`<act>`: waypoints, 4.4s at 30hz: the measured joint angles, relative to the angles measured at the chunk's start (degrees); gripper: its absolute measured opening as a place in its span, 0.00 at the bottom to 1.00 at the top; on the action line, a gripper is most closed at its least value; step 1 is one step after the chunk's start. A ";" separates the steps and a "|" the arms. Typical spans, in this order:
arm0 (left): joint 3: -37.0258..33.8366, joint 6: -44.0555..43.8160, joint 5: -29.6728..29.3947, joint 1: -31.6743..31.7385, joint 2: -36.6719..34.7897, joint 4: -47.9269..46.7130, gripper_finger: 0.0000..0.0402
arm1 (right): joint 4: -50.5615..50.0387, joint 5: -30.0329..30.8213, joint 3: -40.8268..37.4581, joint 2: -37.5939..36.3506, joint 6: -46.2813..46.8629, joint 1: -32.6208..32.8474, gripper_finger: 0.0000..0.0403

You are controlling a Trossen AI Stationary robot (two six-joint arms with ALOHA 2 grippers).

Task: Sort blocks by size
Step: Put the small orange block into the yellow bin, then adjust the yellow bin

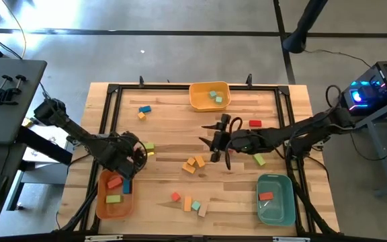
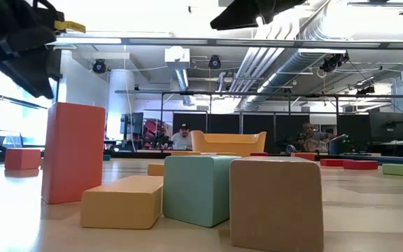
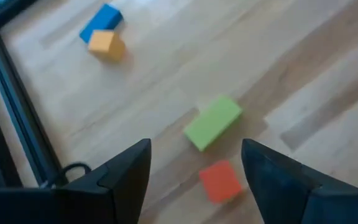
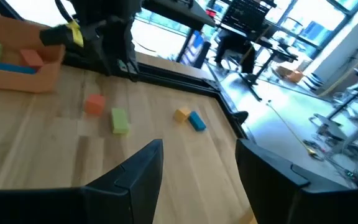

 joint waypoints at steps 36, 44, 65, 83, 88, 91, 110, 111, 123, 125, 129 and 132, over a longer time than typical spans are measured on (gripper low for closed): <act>-19.45 27.33 30.78 18.23 -0.31 34.63 0.41 | 0.61 -5.51 0.00 0.11 0.01 -1.47 0.49; -19.76 35.64 26.30 18.23 -0.17 49.57 0.25 | 10.16 -12.27 -6.38 0.17 3.85 -1.95 0.49; -19.71 75.55 30.15 38.58 -0.20 97.76 0.26 | 24.26 -17.40 -16.81 0.17 -7.72 -4.60 0.49; 16.77 94.21 32.76 59.85 14.78 58.85 0.25 | 17.93 -13.93 -16.79 0.12 7.37 -22.16 0.49; 35.19 101.75 33.33 61.85 30.43 43.70 0.25 | 12.39 -11.12 -16.76 0.09 8.62 -24.94 0.49; 45.61 104.54 32.39 62.05 39.38 36.12 0.25 | 8.71 -10.91 -16.76 0.09 9.65 -26.25 0.49; 79.93 110.33 28.22 66.58 67.30 2.51 0.26 | 3.81 -13.21 -16.90 0.07 10.07 -28.09 0.49; 79.91 109.99 27.39 67.01 67.28 2.12 0.26 | 3.73 -13.23 -16.92 0.09 10.07 -28.09 0.49; 79.97 108.89 34.34 70.66 66.27 4.09 0.38 | 4.70 -13.21 -16.94 0.09 9.70 -28.09 0.49; 79.97 108.59 37.46 70.96 66.27 4.43 0.43 | 4.63 -13.21 -16.94 0.09 9.70 -28.09 0.49; 79.97 106.81 38.46 71.06 66.27 4.62 0.50 | 4.49 -13.21 -16.94 0.08 10.54 -28.09 0.49; 79.87 106.49 42.20 71.43 65.52 4.74 0.50 | 3.86 -15.50 -16.94 0.09 11.65 -28.11 0.49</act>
